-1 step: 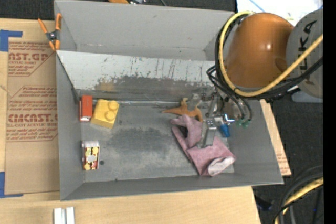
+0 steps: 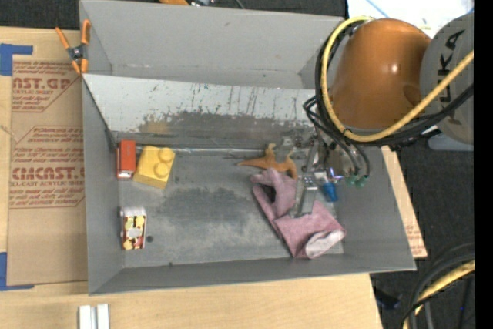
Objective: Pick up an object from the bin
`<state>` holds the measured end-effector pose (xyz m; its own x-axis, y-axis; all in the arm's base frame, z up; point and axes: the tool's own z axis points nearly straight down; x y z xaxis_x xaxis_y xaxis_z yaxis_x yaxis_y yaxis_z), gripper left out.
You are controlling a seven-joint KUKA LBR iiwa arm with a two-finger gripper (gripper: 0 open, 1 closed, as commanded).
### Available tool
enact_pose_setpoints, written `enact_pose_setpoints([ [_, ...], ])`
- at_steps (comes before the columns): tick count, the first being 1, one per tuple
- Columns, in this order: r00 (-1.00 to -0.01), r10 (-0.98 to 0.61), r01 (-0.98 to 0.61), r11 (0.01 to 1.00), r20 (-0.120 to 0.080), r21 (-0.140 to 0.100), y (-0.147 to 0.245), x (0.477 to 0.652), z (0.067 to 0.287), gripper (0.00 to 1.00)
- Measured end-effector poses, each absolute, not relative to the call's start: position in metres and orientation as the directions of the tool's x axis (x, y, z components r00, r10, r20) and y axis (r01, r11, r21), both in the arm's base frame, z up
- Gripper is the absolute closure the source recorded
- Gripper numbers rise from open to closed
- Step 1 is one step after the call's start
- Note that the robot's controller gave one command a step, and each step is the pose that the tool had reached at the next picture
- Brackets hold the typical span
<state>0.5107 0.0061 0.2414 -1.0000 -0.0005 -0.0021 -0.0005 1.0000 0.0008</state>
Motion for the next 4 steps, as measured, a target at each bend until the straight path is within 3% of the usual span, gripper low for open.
enact_pose_setpoints([
  [1,-0.985,-0.173,-0.173,0.985,-0.005,0.0,0.025,0.519,0.177,0.0],
  [2,-0.96,-0.28,-0.28,0.96,-0.004,-0.001,-0.008,0.523,0.126,0.0],
  [3,-0.965,-0.263,-0.263,0.965,-0.001,0.002,-0.004,0.519,0.139,0.0],
  [4,-0.95,-0.313,-0.313,0.95,-0.006,0.001,-0.056,0.584,0.157,1.0],
])
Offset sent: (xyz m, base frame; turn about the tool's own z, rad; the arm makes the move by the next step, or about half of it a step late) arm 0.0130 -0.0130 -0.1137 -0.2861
